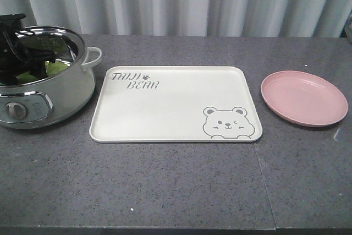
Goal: Transfer vegetables to tray and serve
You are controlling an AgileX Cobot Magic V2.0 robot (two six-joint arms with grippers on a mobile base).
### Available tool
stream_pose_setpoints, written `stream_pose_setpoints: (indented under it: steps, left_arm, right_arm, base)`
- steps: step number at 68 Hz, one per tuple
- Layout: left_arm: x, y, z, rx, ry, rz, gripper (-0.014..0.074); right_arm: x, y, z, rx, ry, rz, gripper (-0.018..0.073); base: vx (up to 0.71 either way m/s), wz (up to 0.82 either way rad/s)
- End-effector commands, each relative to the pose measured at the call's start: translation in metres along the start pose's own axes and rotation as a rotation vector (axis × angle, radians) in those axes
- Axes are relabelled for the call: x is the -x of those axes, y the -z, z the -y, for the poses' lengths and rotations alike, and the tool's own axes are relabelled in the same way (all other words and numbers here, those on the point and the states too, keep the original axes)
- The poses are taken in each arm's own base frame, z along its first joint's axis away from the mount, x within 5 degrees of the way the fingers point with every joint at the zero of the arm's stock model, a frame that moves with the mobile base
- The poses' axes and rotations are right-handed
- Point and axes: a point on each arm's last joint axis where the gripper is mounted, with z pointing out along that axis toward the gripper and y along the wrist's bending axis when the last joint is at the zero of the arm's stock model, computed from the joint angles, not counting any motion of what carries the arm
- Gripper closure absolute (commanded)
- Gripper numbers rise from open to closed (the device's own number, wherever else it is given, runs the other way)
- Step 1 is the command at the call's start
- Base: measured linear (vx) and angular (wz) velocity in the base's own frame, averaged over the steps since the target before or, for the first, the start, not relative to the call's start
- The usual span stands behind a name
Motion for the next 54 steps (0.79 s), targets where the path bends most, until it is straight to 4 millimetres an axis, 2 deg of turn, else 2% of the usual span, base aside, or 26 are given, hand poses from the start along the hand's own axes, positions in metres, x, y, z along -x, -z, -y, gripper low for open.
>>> stream_pose_setpoints:
  steps: [1, 9, 15, 21, 30, 32, 45, 54]
  left_arm:
    - [-0.003, 0.026, 0.005, -0.022, 0.003, 0.036, 0.0116]
    - [-0.004, 0.026, 0.003, -0.005, -0.002, 0.036, 0.0130]
    - [-0.004, 0.026, 0.003, -0.005, -0.002, 0.036, 0.0200]
    - [-0.004, 0.026, 0.003, -0.005, -0.002, 0.036, 0.0322]
    - [-0.004, 0.026, 0.004, -0.005, -0.041, 0.036, 0.0573]
    - [-0.004, 0.026, 0.004, -0.005, -0.055, 0.036, 0.0606]
    - [-0.003, 0.026, 0.004, -0.012, -0.063, 0.041, 0.0605]
    - [0.001, 0.036, 0.006, -0.018, -0.064, 0.076, 0.0605]
  right_arm:
    - [0.015, 0.001, 0.001, -0.016, -0.002, 0.090, -0.0001]
    - [0.015, 0.001, 0.001, -0.016, -0.002, 0.090, -0.0001]
    - [0.015, 0.001, 0.001, -0.016, -0.002, 0.090, -0.0001]
    - [0.015, 0.001, 0.001, -0.016, -0.002, 0.090, -0.0001]
    - [0.015, 0.001, 0.001, -0.016, -0.002, 0.090, -0.0001]
    - [0.015, 0.001, 0.001, -0.016, -0.002, 0.090, -0.0001]
    - [0.015, 0.001, 0.001, -0.016, -0.002, 0.090, -0.0001]
    - [0.015, 0.001, 0.001, -0.016, -0.002, 0.090, -0.0001]
  base:
    - [0.00, 0.00]
    - [0.00, 0.00]
    - [0.00, 0.00]
    - [0.00, 0.00]
    - [0.00, 0.00]
    - [0.00, 0.00]
    - [0.00, 0.00]
    - [0.00, 0.00]
